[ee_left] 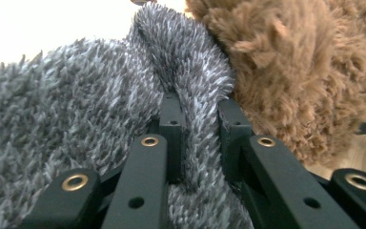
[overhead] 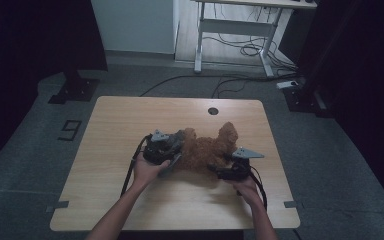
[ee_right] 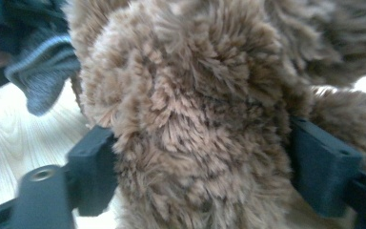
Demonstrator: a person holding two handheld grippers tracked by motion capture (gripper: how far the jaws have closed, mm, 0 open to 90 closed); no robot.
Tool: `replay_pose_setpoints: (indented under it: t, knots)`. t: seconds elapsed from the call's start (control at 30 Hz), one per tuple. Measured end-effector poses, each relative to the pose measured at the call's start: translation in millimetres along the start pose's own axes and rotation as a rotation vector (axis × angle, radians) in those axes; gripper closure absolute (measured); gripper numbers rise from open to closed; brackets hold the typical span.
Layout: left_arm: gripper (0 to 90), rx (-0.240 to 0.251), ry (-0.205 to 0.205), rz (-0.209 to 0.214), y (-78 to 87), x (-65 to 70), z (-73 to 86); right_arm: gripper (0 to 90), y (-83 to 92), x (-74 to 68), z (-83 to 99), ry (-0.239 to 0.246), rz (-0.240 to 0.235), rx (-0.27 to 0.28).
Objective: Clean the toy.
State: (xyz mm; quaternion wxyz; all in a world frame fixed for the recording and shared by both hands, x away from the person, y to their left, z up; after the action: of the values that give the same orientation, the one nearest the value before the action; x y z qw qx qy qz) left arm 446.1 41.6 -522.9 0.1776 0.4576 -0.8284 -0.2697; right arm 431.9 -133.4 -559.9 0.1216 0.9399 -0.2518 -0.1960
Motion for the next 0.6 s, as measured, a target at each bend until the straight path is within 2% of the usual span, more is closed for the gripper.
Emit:
replay_pose_setpoints:
  t: [0.1,0.17,0.2,0.23,0.3,0.4,0.47,0.53,0.6]
  knots:
    - [75.3,0.004,0.007,0.005,4.7,1.8,-2.5,35.4,-1.2,2.2,4.1,-0.004,0.004,0.01]
    - [75.0,0.026,0.01,0.008,11.4,4.0,-10.4,41.5,0.0,2.6,4.7,0.003,0.003,0.022]
    - [75.0,0.038,0.001,0.003,14.1,5.3,-14.3,43.7,1.1,2.4,4.9,0.01,0.006,0.02]
    - [75.1,0.065,-0.03,-0.015,17.9,9.6,-21.7,45.6,1.9,2.8,4.7,0.018,0.01,0.022]
    - [75.1,0.087,-0.075,-0.018,19.8,21.5,-32.0,48.0,2.8,3.1,4.7,0.017,0.015,0.032]
    - [75.0,0.082,-0.108,0.018,10.8,50.7,-44.1,50.7,2.5,3.2,4.6,0.023,0.029,0.046]
    - [74.7,0.063,-0.132,0.003,-1.3,64.7,-46.3,53.2,3.6,4.5,4.8,0.025,0.042,0.044]
    - [74.7,0.058,-0.114,0.007,-7.9,66.1,-47.3,55.3,5.9,9.1,7.5,0.003,0.059,0.043]
    - [74.9,0.045,-0.122,-0.026,-10.8,58.1,-44.1,56.5,6.8,12.4,10.4,-0.027,0.049,0.051]
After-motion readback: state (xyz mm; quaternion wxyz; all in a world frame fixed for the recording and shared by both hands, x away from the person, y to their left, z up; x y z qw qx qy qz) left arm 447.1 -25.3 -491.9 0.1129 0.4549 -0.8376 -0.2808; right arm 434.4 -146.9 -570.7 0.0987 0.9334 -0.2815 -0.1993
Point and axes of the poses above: each handheld gripper's, and its own axes: y roughly backward along the jaws, z roughly out of its underside, x roughly to its right, the point moved 10 cm from there along -y, roughly forward along the jaws, and after that the axes turned 11 degrees about -z, right-handed, at the moved point
